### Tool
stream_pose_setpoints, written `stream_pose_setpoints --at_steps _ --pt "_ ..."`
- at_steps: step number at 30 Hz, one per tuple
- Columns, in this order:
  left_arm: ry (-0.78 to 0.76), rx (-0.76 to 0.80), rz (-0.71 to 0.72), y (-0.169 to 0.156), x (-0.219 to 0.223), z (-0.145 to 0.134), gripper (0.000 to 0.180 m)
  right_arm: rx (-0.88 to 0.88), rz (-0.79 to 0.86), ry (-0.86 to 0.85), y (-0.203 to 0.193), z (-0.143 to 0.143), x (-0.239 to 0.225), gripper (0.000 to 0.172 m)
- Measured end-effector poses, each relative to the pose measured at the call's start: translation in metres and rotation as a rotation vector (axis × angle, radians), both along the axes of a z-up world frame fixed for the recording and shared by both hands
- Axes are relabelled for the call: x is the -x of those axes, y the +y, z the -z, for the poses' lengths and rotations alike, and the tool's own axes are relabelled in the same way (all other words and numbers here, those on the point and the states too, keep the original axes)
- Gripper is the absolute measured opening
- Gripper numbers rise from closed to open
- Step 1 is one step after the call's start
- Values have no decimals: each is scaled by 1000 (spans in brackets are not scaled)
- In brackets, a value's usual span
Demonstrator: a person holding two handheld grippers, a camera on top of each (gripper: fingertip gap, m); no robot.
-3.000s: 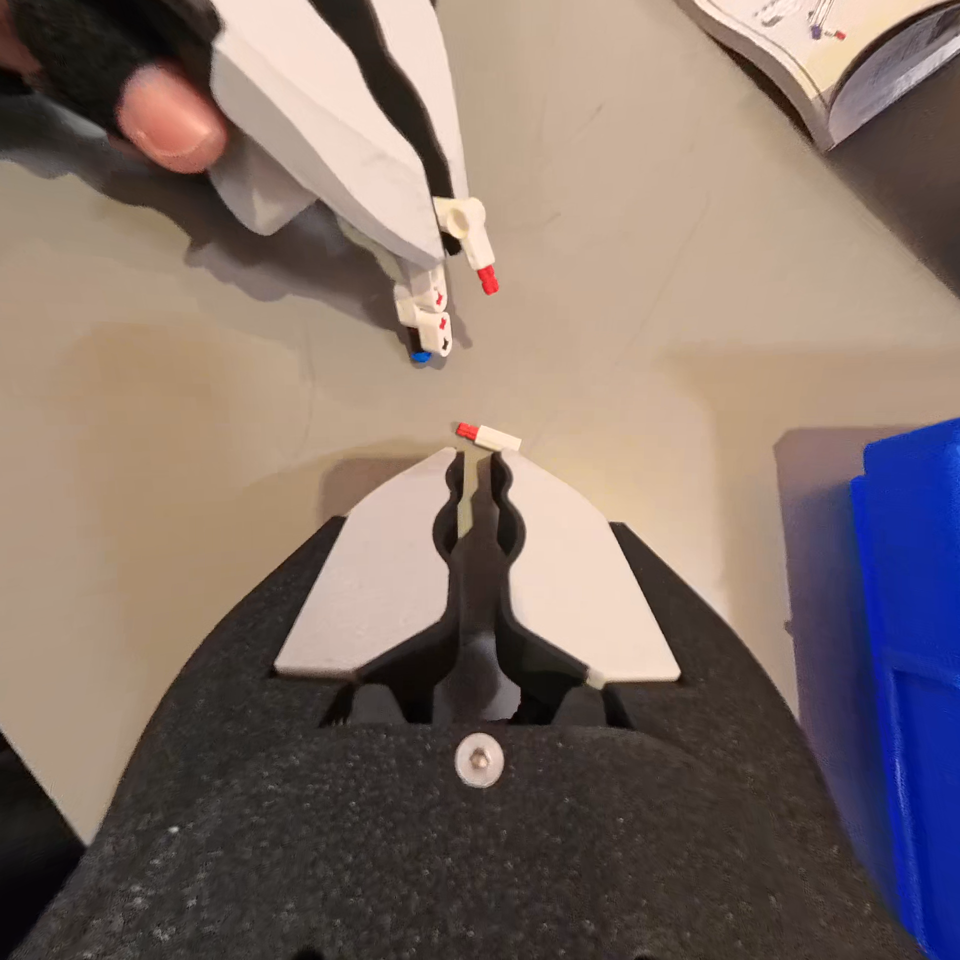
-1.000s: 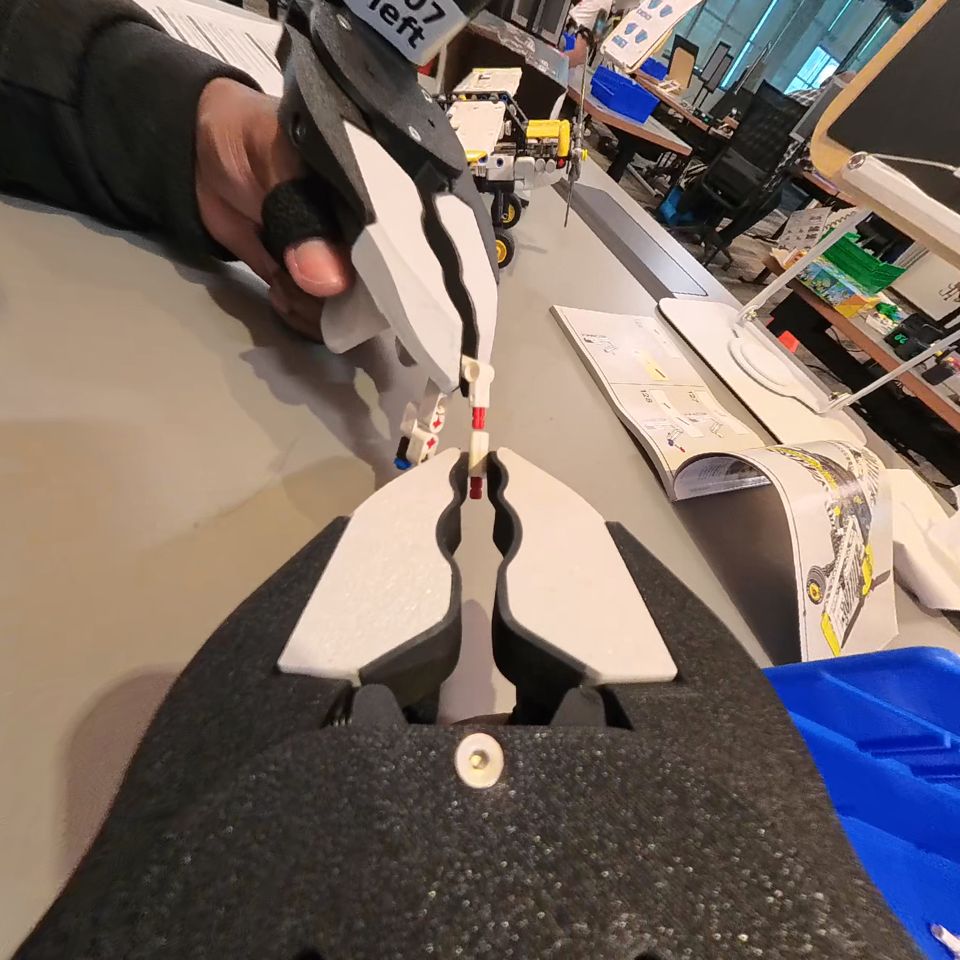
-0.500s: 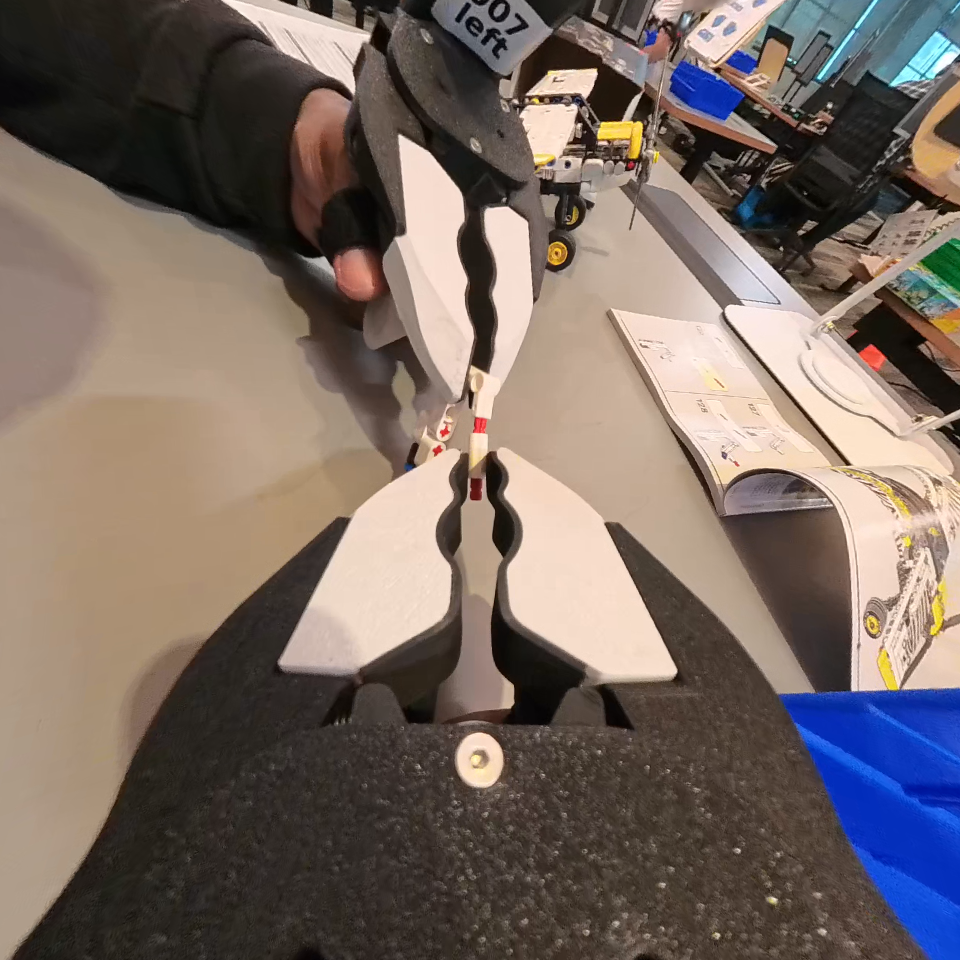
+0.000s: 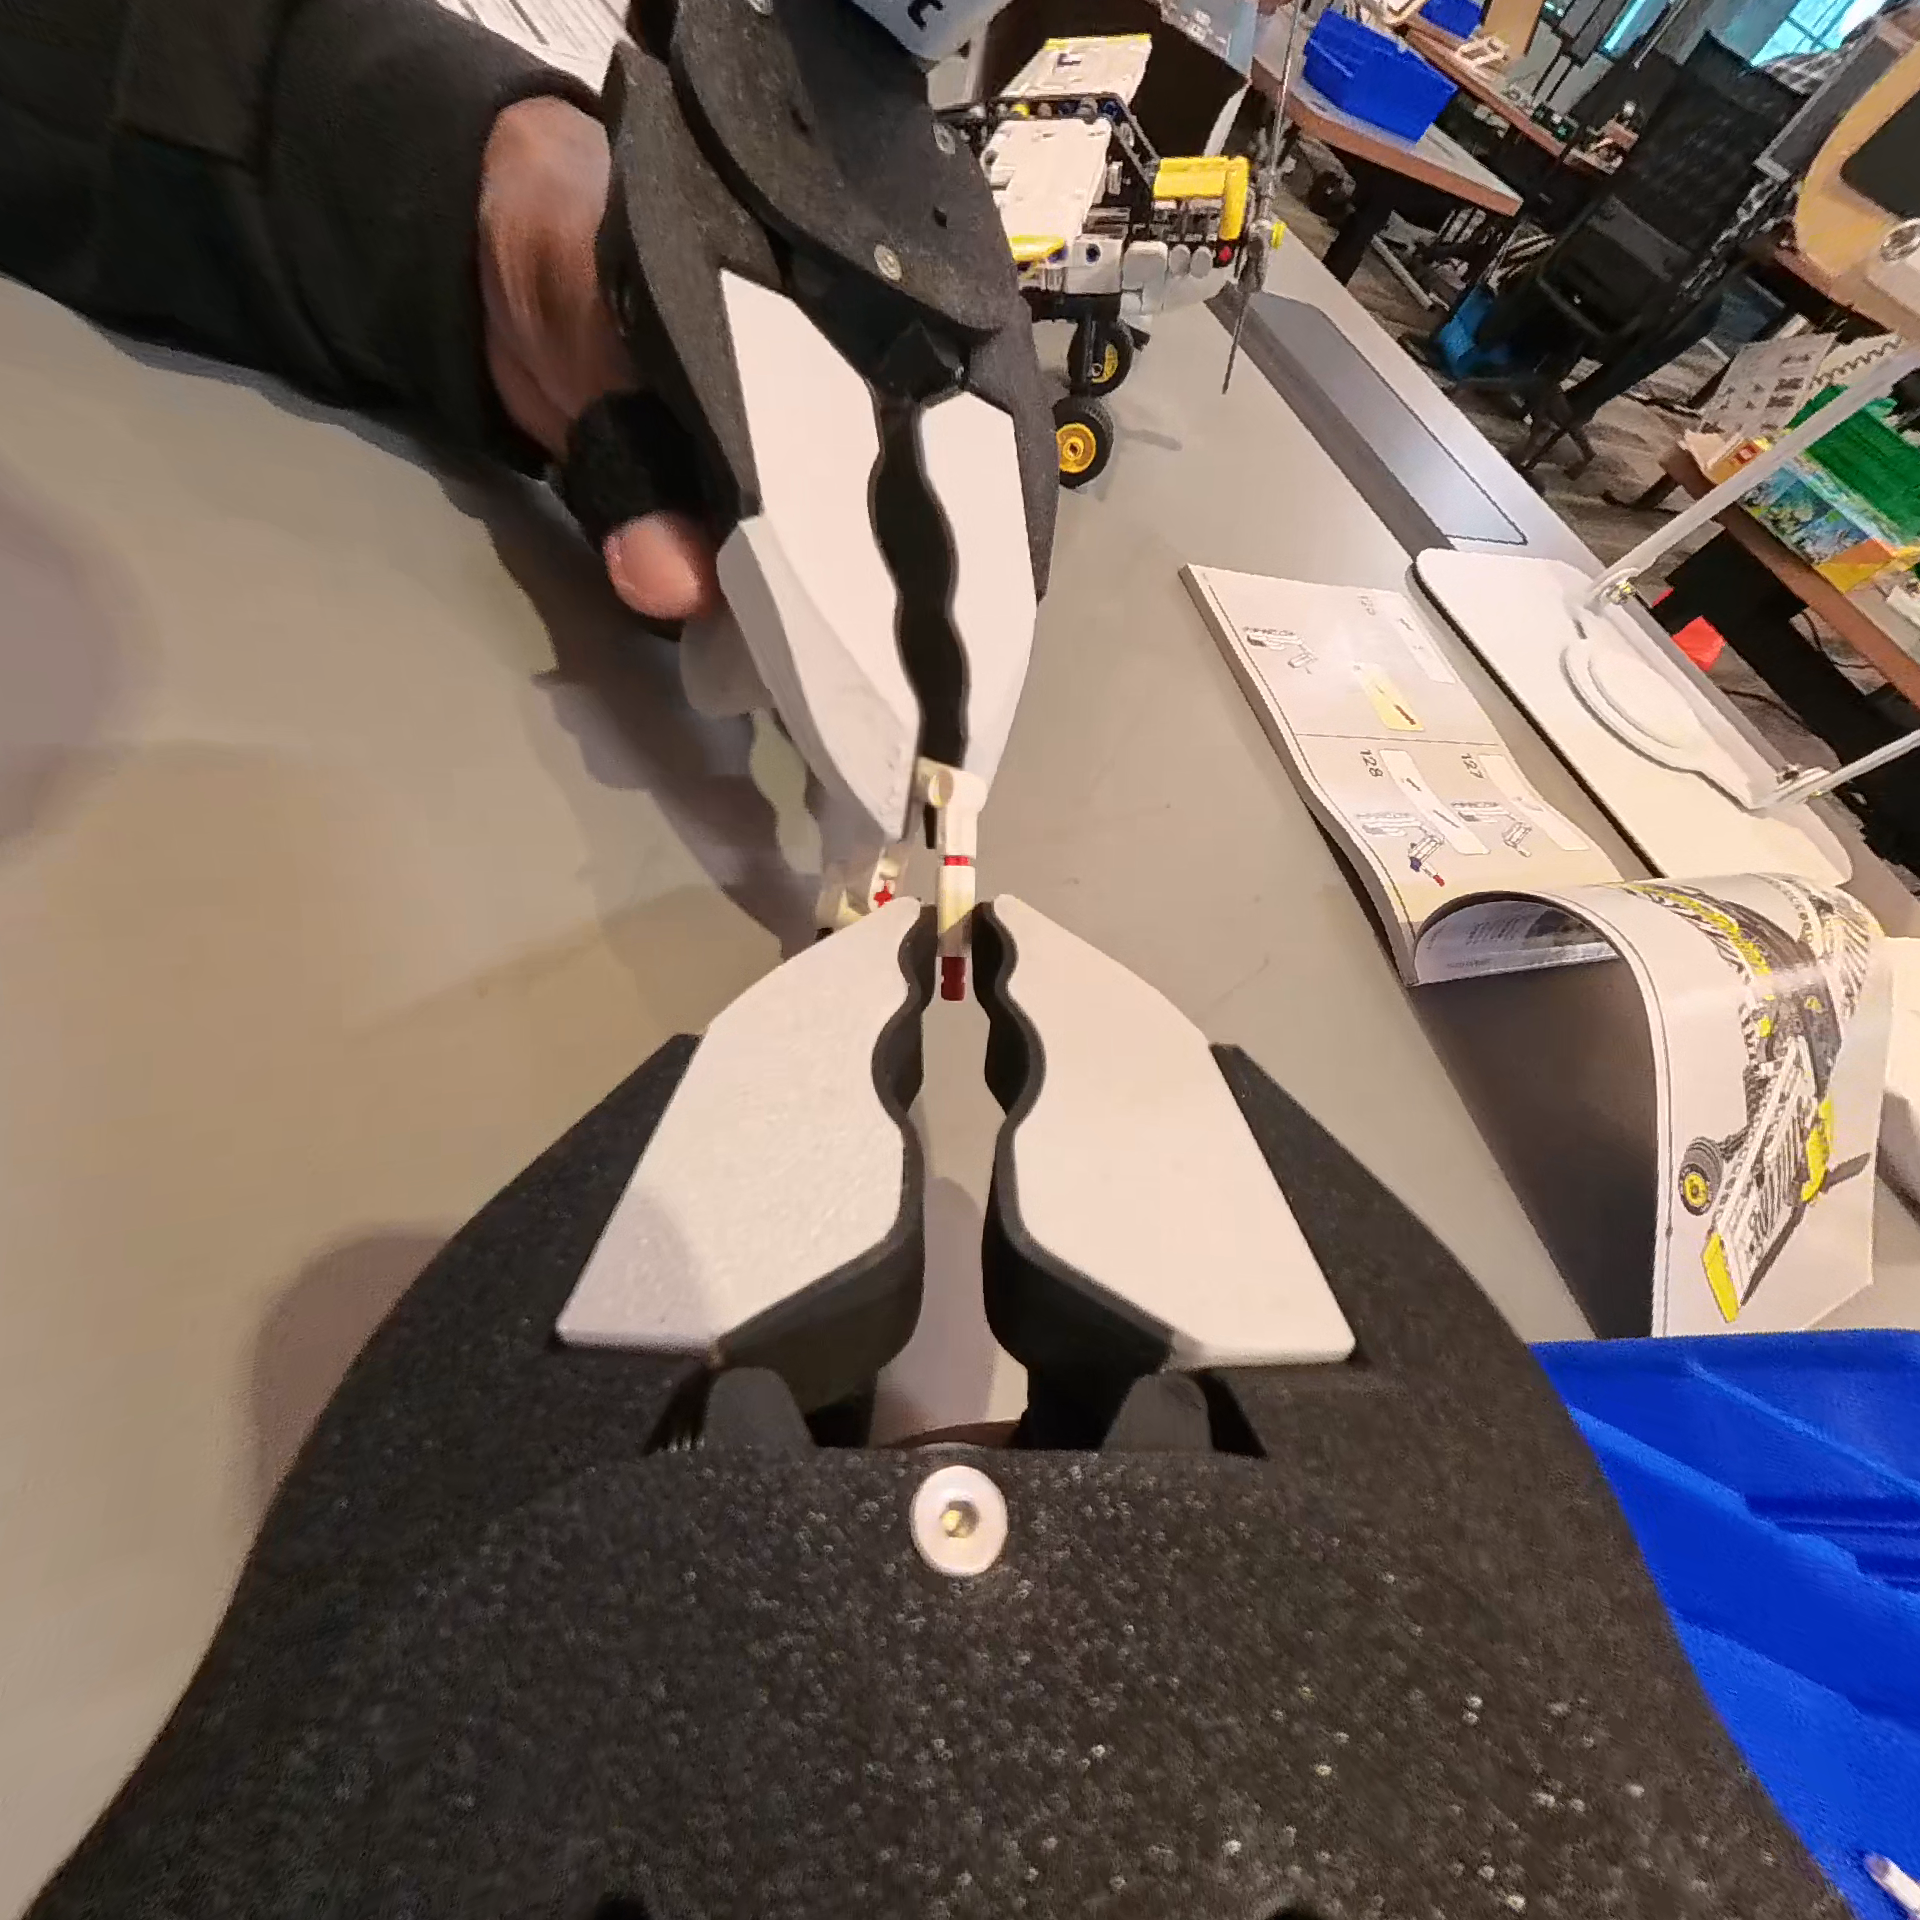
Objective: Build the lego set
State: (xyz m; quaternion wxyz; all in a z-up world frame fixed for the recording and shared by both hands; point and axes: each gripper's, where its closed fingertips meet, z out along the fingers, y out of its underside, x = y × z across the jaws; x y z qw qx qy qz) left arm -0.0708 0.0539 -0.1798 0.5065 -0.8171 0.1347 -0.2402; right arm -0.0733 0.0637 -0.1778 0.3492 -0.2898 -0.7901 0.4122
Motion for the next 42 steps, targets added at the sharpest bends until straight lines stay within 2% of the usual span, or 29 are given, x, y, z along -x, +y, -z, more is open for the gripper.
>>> stream_pose_setpoints --at_steps 4,11,16,30,34,38,42 --pt "6 -25 6 -2 -1 -3 18 -20 6 4 1 0 0 6" --pt "-5 -61 -17 1 2 -8 18 -55 0 13 0 0 -2 6" --pt "12 -74 -5 2 -2 -8 9 -74 -13 19 -4 0 -3 6" --pt "4 -45 27 0 -6 -4 8 -134 -20 16 -10 2 -5 5" --pt "-13 -55 21 0 -5 -6 8 -116 -16 22 -10 1 -4 5" --pt "-50 -98 -15 1 1 -14 8 -16 22 32 -6 -5 1 7" --pt "-70 -118 -19 0 1 -18 8 -16 56 -1 6 3 -2 9"
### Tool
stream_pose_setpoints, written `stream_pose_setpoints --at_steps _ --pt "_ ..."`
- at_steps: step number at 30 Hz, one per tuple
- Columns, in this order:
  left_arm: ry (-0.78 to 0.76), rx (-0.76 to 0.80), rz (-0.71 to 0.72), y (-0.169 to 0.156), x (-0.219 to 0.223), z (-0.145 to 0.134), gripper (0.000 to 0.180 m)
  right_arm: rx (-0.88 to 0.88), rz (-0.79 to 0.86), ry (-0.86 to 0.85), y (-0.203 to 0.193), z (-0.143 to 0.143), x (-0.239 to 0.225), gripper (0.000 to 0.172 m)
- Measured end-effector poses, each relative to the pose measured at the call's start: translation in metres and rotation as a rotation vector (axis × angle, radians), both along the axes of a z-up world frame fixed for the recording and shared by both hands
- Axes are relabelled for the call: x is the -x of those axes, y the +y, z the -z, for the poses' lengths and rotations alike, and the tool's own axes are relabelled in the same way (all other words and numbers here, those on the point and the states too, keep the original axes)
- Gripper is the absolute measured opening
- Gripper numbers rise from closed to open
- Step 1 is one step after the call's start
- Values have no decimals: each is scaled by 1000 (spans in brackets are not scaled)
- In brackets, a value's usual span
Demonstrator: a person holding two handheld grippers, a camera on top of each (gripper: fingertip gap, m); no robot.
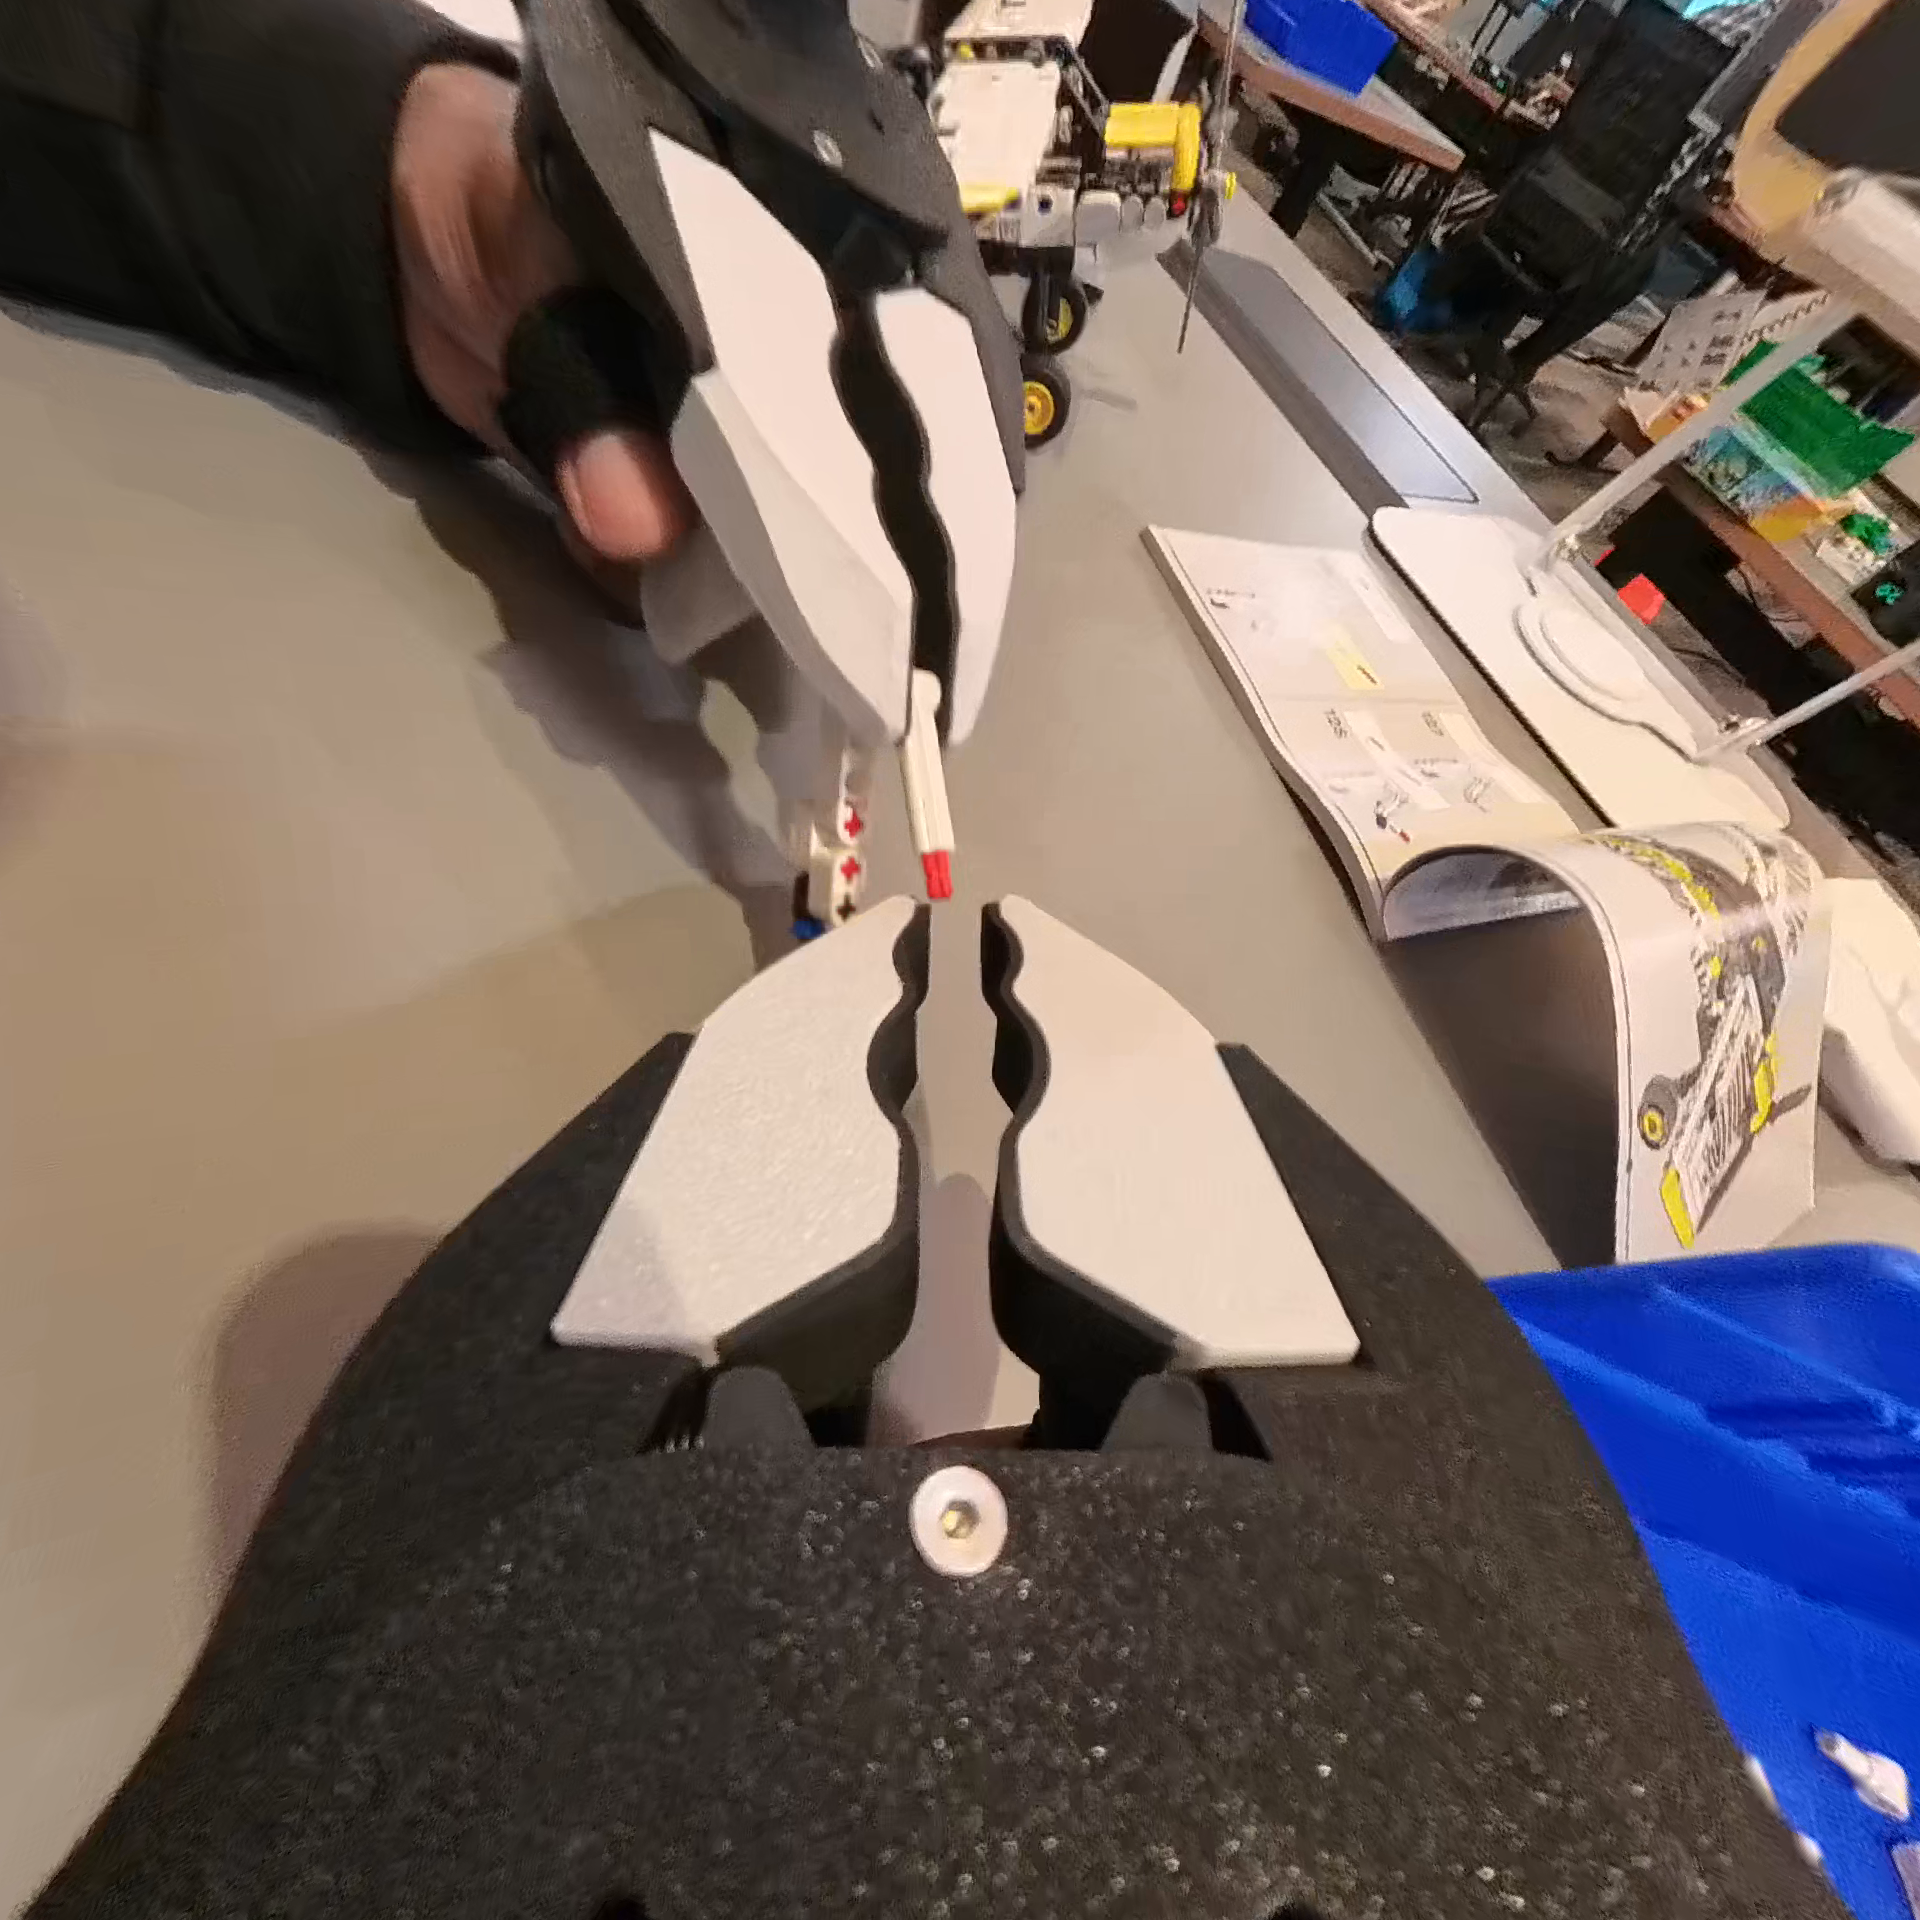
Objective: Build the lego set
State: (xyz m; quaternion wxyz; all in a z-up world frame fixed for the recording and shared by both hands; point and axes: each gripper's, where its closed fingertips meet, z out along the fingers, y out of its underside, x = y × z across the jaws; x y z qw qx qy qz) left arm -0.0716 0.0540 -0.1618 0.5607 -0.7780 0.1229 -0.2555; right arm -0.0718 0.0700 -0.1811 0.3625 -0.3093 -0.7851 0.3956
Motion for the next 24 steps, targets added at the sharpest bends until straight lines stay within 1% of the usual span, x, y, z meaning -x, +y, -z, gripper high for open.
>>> stream_pose_setpoints --at_steps 5,11,17,24 --pt "-1 12 16 0 -2 1 8 30 -50 10 -6 -4 -5 6" --pt "8 22 35 -1 -5 3 8 -6 -65 4 -7 -2 -7 3" --pt "19 40 52 -2 -7 6 8 -93 -77 -7 -11 5 -9 3" --pt "21 44 46 -1 -7 7 8 -92 -67 -20 -12 7 -8 2"
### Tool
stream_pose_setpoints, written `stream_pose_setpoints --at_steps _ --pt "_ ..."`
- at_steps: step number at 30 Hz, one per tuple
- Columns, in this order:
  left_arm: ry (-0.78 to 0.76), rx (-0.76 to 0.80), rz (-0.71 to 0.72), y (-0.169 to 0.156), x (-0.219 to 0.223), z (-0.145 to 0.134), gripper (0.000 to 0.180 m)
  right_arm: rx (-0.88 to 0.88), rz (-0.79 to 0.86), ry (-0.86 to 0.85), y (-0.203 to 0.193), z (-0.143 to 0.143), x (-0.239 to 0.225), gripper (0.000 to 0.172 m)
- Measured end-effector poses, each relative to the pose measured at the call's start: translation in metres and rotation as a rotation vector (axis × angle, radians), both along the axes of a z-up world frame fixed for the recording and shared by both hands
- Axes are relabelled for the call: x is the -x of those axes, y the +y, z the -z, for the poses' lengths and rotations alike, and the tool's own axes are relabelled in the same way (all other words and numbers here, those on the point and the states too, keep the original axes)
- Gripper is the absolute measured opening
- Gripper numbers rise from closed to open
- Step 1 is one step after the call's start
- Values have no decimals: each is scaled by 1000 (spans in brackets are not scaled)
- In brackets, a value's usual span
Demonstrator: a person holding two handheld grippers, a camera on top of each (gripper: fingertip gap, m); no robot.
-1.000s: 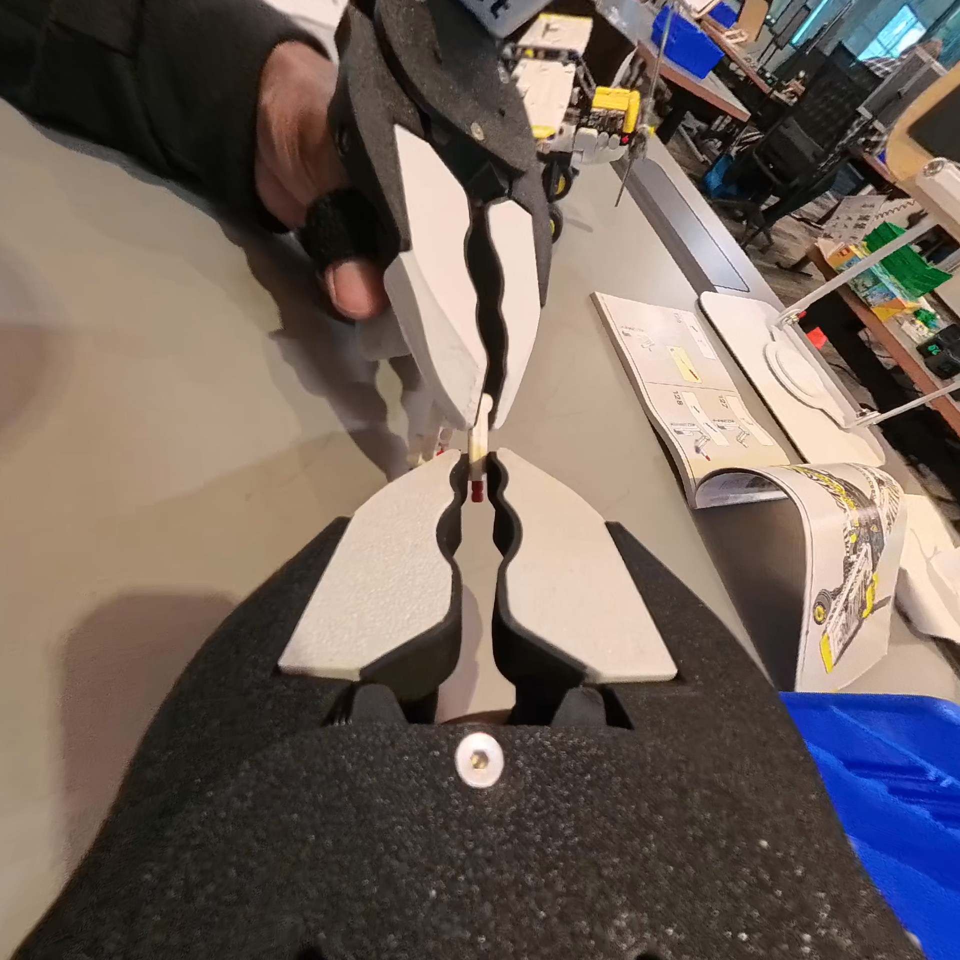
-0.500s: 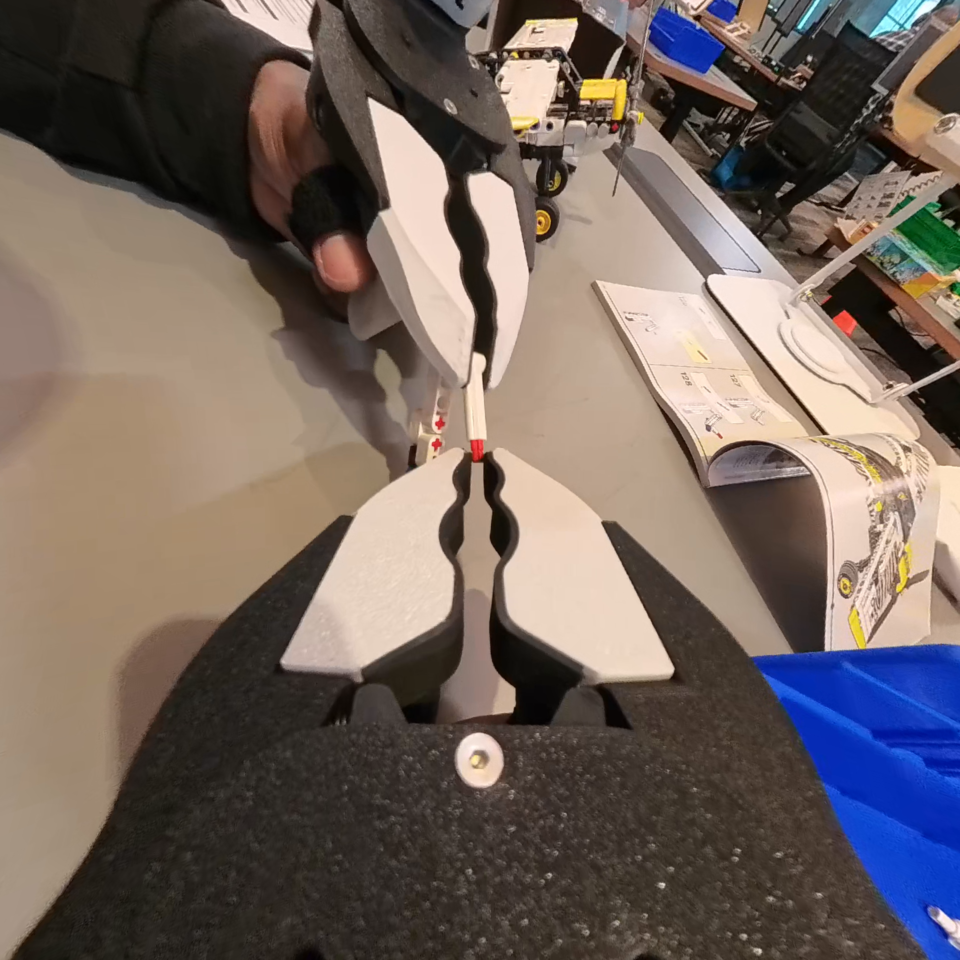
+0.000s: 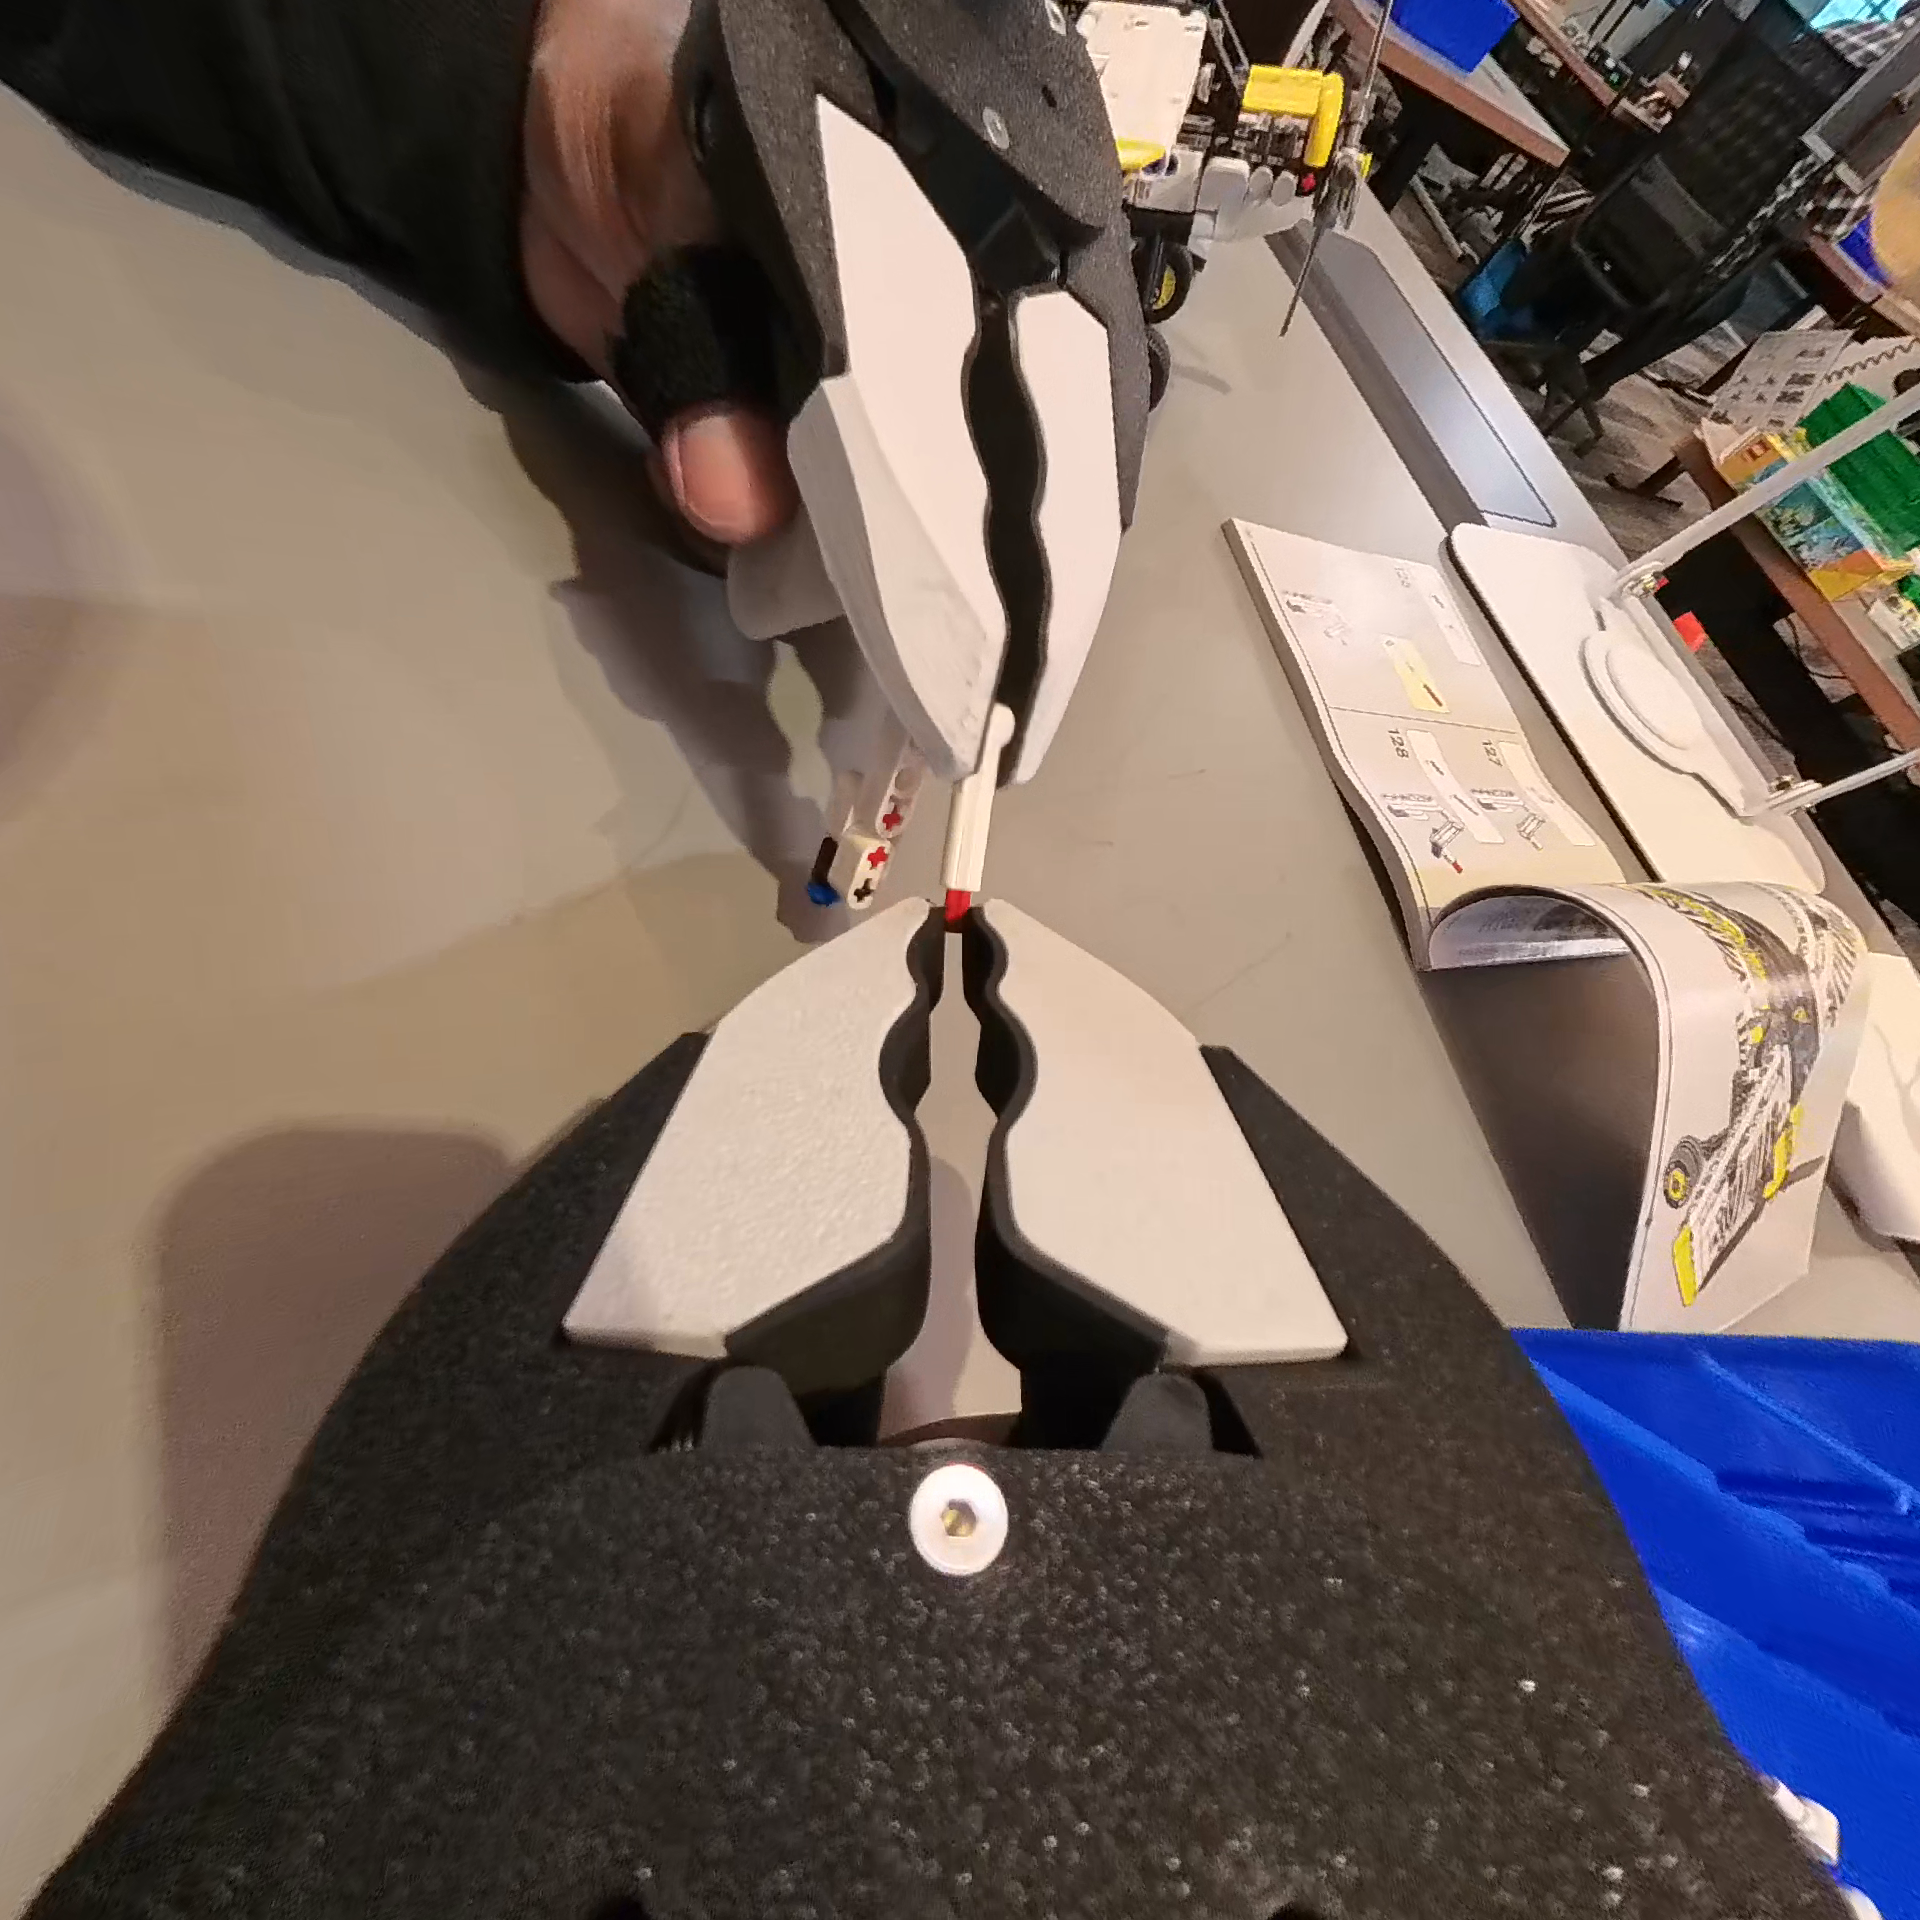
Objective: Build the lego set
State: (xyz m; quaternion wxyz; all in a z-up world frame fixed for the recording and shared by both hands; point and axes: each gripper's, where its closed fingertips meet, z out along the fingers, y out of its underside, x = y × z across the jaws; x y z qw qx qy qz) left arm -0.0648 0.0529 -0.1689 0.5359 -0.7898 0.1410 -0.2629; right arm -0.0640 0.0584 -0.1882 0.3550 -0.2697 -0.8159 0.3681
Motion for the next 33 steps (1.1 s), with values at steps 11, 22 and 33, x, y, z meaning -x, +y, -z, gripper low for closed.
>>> stream_pose_setpoints --at_steps 11,22,33 --pt "25 83 -46 4 4 11 8 55 42 -54 4 11 5 16" --pt "36 110 -46 4 3 16 8 61 30 -54 -6 9 13 7" --pt "37 -220 -318 15 42 -27 20 131 254 -257 21 30 30 7"
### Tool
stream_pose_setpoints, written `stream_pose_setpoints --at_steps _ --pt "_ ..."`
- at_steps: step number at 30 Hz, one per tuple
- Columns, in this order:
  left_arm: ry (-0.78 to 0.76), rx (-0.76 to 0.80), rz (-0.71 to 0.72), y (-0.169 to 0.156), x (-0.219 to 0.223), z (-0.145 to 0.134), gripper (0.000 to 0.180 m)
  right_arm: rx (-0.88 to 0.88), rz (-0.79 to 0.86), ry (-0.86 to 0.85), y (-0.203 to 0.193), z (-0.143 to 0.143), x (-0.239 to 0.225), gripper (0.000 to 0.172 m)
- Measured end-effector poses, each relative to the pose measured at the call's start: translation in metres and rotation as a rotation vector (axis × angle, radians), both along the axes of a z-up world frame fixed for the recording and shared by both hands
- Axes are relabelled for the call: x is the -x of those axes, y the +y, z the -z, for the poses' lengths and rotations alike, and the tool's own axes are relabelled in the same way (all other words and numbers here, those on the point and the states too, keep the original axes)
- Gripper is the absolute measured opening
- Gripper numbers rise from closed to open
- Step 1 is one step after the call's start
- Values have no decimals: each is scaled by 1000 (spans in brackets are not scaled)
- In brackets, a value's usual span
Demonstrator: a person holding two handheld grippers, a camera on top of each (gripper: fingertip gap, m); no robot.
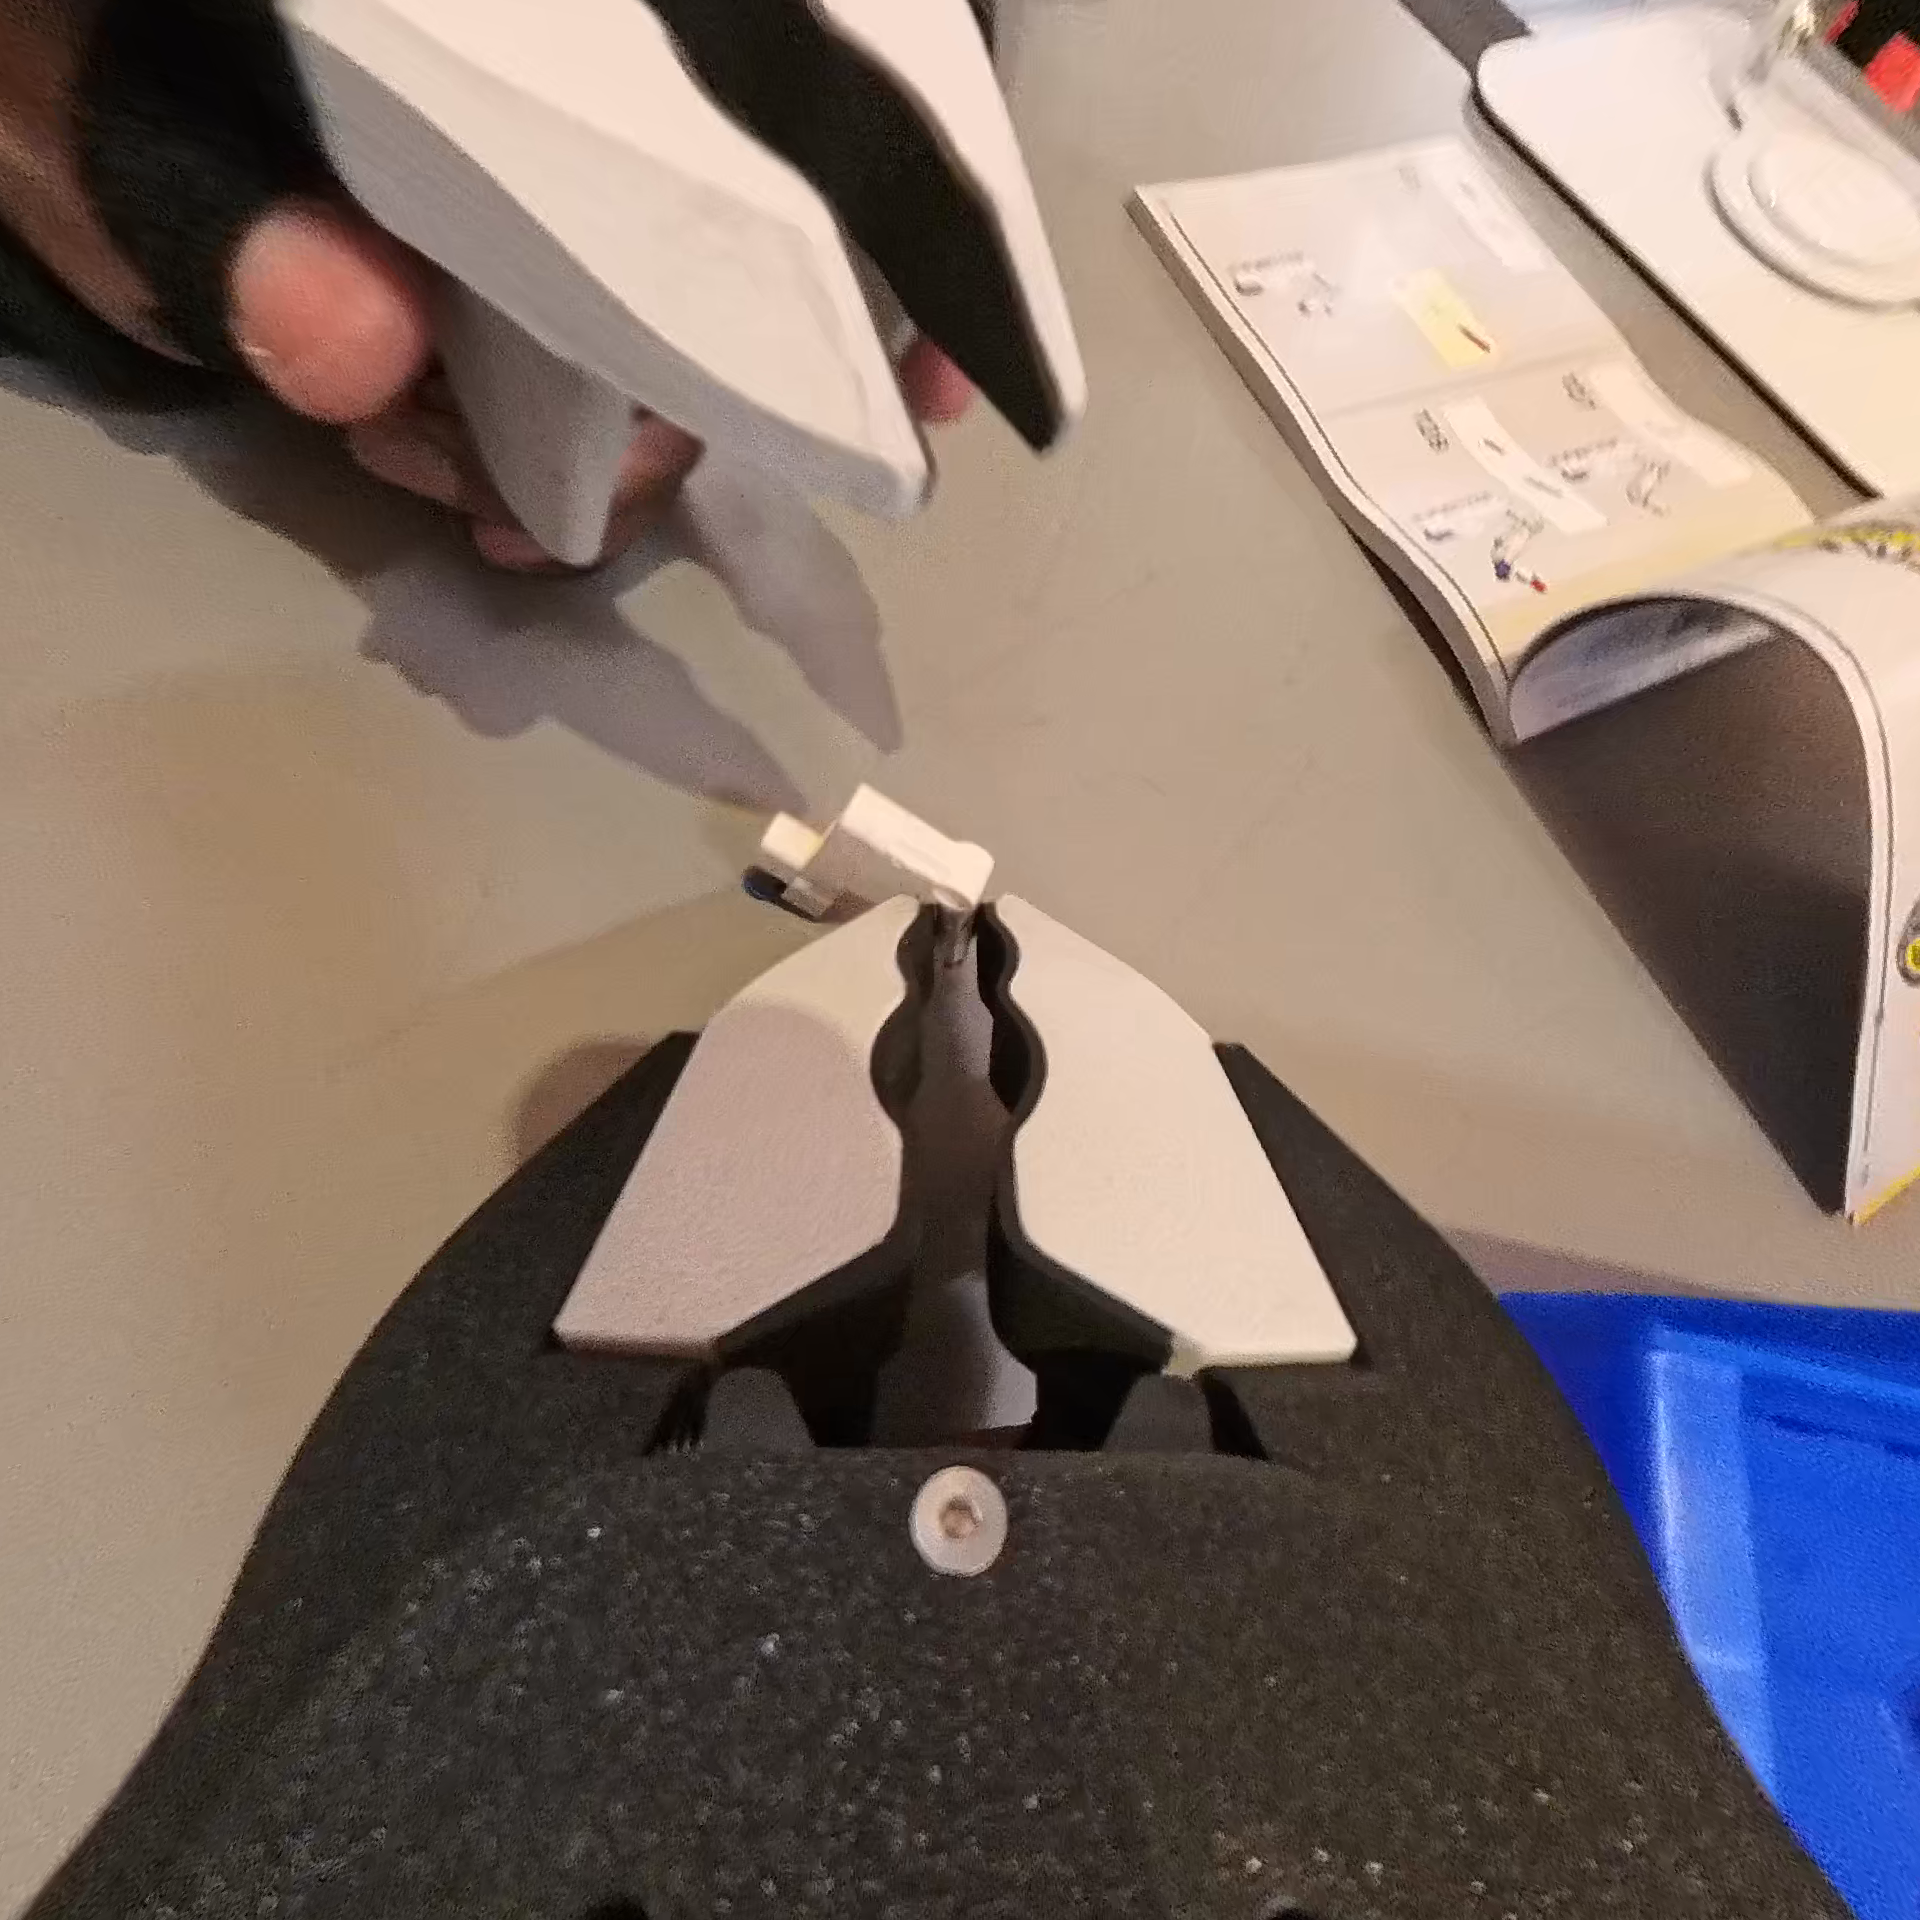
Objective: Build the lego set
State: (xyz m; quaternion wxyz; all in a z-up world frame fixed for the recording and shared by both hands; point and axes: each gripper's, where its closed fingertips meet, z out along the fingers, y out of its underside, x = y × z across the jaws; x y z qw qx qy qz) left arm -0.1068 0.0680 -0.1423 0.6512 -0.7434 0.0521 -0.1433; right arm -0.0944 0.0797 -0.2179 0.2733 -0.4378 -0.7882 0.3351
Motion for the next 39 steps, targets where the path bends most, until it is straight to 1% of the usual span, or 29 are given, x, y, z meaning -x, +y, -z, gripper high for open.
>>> stream_pose_setpoints --at_steps 2,5,10,16,21,26,31,35,39 --pt "10 -34 -36 0 5 -4 20 -2 42 -30 5 4 3 9" --pt "10 -69 -74 -2 10 -8 20 -5 55 -45 6 6 4 14" --pt "4 -69 -95 -3 13 -8 20 -19 68 -56 8 8 4 18" --pt "-26 -92 -108 -6 18 -11 20 -20 85 -37 11 5 3 26" --pt "-54 -114 -133 -10 24 -15 20 -26 107 6 16 0 5 27" --pt "-54 -110 -176 -12 29 -16 20 -46 111 25 16 -8 25 27" --pt "-97 -100 -216 -15 39 -18 20 -102 93 64 12 -21 58 24" --pt "-98 -94 -229 -16 41 -17 20 -65 107 100 10 -23 80 22" --pt "-97 -68 -222 -14 40 -12 20 35 103 112 9 -16 85 21"
